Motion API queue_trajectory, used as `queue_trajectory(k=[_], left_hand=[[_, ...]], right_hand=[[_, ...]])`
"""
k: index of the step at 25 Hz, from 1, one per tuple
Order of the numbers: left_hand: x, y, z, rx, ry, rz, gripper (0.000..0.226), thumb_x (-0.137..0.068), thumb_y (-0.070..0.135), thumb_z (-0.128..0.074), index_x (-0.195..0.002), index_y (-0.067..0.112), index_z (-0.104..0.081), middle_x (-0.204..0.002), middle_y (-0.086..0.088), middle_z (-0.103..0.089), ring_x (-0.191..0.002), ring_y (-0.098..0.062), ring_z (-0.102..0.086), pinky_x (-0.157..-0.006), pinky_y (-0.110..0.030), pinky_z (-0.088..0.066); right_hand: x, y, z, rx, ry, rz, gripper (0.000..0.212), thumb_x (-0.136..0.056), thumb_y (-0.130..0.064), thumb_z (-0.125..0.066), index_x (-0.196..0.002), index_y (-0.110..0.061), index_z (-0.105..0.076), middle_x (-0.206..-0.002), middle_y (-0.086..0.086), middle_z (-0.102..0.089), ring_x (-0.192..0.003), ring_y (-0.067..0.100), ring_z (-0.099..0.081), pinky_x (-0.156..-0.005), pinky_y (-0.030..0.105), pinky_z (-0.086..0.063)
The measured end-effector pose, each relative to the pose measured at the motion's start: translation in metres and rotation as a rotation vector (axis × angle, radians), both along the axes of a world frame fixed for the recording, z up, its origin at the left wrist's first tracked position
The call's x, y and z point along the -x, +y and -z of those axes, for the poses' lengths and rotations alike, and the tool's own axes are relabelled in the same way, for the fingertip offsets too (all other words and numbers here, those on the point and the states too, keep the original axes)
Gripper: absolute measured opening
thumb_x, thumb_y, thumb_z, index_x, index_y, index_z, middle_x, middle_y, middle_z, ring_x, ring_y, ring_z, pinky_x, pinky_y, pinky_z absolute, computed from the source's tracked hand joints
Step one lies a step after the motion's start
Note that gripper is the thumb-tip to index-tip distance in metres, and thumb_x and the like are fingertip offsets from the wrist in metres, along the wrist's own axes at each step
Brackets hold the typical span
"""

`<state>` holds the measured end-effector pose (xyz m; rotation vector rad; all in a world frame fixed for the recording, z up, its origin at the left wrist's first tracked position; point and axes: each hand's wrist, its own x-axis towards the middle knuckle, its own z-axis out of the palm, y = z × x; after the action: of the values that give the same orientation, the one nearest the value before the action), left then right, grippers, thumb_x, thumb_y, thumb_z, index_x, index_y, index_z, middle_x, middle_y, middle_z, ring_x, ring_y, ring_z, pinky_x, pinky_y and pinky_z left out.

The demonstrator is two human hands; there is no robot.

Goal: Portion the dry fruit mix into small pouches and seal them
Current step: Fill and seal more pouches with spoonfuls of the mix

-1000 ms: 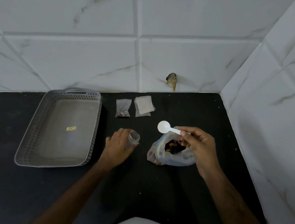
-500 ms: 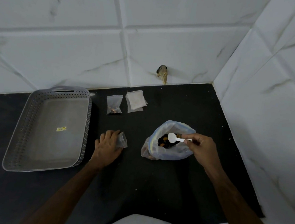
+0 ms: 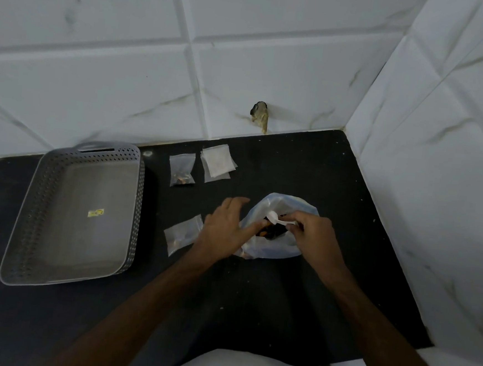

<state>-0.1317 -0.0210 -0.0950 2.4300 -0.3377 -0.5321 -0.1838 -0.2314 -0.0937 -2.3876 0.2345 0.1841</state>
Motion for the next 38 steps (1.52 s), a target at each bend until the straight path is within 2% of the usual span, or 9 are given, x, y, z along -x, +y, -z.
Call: queue_trajectory(k=[5,9,14,19,23,27,31,35,38], left_hand=[[-0.022,-0.023,0.024,-0.141,0.165,-0.002,0.048,-0.093,0.052,-0.058,-0.126,0.017,-0.053,-0.123,-0.005,-0.061,-0.109,-0.023,-0.061,-0.098,-0.048,-0.05],[-0.026,-0.015,0.033,-0.023,0.263,-0.073,0.038,-0.104,0.038,-0.047,-0.126,0.009,-0.059,-0.119,-0.009,-0.065,-0.106,-0.023,-0.064,-0.093,-0.039,-0.053],[-0.029,-0.005,0.046,0.201,0.416,-0.293,0.033,-0.102,0.026,-0.045,-0.125,0.012,-0.063,-0.12,-0.011,-0.068,-0.107,-0.023,-0.066,-0.097,-0.044,-0.054],[-0.029,-0.013,0.043,0.321,0.575,-0.437,0.028,-0.102,0.022,-0.049,-0.118,0.005,-0.066,-0.108,-0.011,-0.07,-0.09,-0.018,-0.067,-0.068,-0.027,-0.051],[-0.027,-0.018,0.049,0.321,0.567,-0.37,0.011,-0.097,0.021,-0.063,-0.098,0.012,-0.07,-0.095,-0.008,-0.073,-0.089,-0.02,-0.071,-0.078,-0.033,-0.059],[-0.03,-0.025,0.055,0.367,0.546,-0.47,0.022,-0.098,0.018,-0.061,-0.104,0.001,-0.074,-0.098,-0.017,-0.076,-0.094,-0.029,-0.074,-0.089,-0.044,-0.06],[-0.026,-0.024,0.055,0.532,0.561,-0.563,0.028,-0.104,0.021,-0.054,-0.11,0.003,-0.074,-0.104,-0.013,-0.077,-0.098,-0.024,-0.074,-0.091,-0.04,-0.059],[-0.019,-0.022,0.05,0.547,0.501,-0.533,0.024,-0.103,0.018,-0.054,-0.109,0.006,-0.074,-0.101,-0.011,-0.075,-0.091,-0.021,-0.073,-0.077,-0.031,-0.058],[-0.018,-0.018,0.047,0.531,0.524,-0.403,0.012,-0.098,0.017,-0.063,-0.103,0.016,-0.073,-0.103,-0.012,-0.076,-0.097,-0.025,-0.074,-0.087,-0.04,-0.061]], right_hand=[[-0.005,0.006,0.003,0.066,-0.043,-0.047,0.024,-0.098,-0.013,-0.058,-0.115,-0.018,-0.074,-0.105,0.003,-0.074,-0.098,0.021,-0.068,-0.088,0.033,-0.052],[-0.012,0.007,0.013,0.218,0.179,-0.127,0.033,-0.105,-0.022,-0.048,-0.135,-0.02,-0.062,-0.126,0.002,-0.067,-0.116,0.02,-0.063,-0.102,0.038,-0.049],[-0.005,0.008,0.018,0.154,0.085,-0.029,0.031,-0.102,-0.02,-0.054,-0.131,-0.019,-0.066,-0.122,0.0,-0.071,-0.111,0.016,-0.066,-0.098,0.034,-0.053],[-0.004,0.008,0.02,0.089,0.005,0.022,0.03,-0.101,-0.015,-0.057,-0.129,-0.016,-0.067,-0.122,-0.001,-0.072,-0.11,0.011,-0.067,-0.096,0.028,-0.054],[-0.005,0.009,0.023,0.056,0.026,0.047,0.028,-0.1,-0.014,-0.058,-0.126,-0.016,-0.068,-0.123,-0.002,-0.071,-0.113,0.009,-0.065,-0.095,0.018,-0.046],[-0.004,0.013,0.025,0.027,0.03,0.059,0.022,-0.1,-0.012,-0.058,-0.118,-0.013,-0.071,-0.115,0.0,-0.072,-0.104,0.007,-0.065,-0.089,0.015,-0.044],[-0.006,0.009,0.025,-0.043,0.081,0.153,0.021,-0.097,-0.012,-0.061,-0.114,-0.016,-0.072,-0.11,-0.005,-0.072,-0.099,0.004,-0.065,-0.087,0.019,-0.051],[-0.013,0.0,0.017,-0.19,0.199,0.281,0.019,-0.093,-0.007,-0.064,-0.104,-0.018,-0.074,-0.089,-0.005,-0.071,-0.081,0.008,-0.07,-0.078,0.029,-0.061],[-0.016,-0.002,0.018,-0.349,0.259,0.39,0.02,-0.09,-0.002,-0.064,-0.098,-0.016,-0.076,-0.08,0.001,-0.076,-0.073,0.012,-0.074,-0.076,0.033,-0.063]])
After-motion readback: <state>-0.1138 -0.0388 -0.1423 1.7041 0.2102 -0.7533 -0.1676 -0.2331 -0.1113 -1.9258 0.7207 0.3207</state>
